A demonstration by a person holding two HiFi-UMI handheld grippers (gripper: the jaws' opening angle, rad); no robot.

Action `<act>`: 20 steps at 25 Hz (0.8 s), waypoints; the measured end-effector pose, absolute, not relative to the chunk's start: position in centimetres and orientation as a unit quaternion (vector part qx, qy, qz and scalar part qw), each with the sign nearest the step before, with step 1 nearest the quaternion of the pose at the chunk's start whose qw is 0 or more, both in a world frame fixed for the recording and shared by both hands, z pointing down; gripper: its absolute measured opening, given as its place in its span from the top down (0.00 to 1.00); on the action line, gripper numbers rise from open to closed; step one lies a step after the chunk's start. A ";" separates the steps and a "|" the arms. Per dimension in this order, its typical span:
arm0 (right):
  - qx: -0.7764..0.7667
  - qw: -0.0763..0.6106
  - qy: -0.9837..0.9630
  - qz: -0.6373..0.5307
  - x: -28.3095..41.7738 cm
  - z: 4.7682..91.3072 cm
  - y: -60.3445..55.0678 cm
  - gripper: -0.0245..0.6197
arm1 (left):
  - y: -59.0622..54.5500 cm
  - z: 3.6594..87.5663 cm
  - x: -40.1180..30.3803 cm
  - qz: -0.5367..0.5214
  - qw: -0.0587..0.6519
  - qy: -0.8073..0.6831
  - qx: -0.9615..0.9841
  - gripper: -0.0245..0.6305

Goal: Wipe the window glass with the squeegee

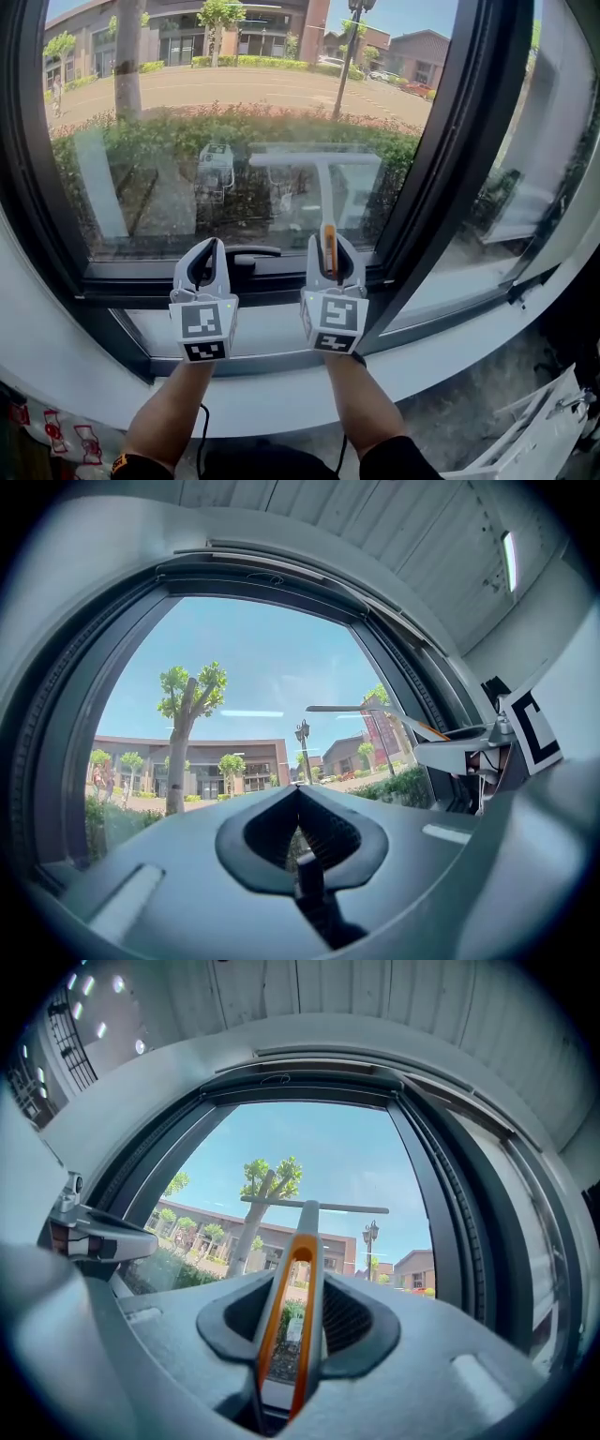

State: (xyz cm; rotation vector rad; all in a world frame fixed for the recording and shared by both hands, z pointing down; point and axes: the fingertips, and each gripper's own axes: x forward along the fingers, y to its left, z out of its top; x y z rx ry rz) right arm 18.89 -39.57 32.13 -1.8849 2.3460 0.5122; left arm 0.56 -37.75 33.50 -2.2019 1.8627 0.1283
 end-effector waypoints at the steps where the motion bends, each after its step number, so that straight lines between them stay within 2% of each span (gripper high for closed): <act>1: -0.617 0.041 0.769 0.163 18.9 32.8 -39.5 0.80 | -37.7 34.0 0.7 0.041 0.126 0.640 -0.757 0.96; 10: -0.621 0.007 0.774 0.125 19.3 38.8 -39.9 0.82 | -38.1 37.2 0.9 0.015 0.117 0.641 -0.759 0.96; 20: -0.613 0.001 0.783 0.109 18.7 40.1 -40.2 0.84 | -38.8 38.5 0.7 0.009 0.107 0.641 -0.760 0.96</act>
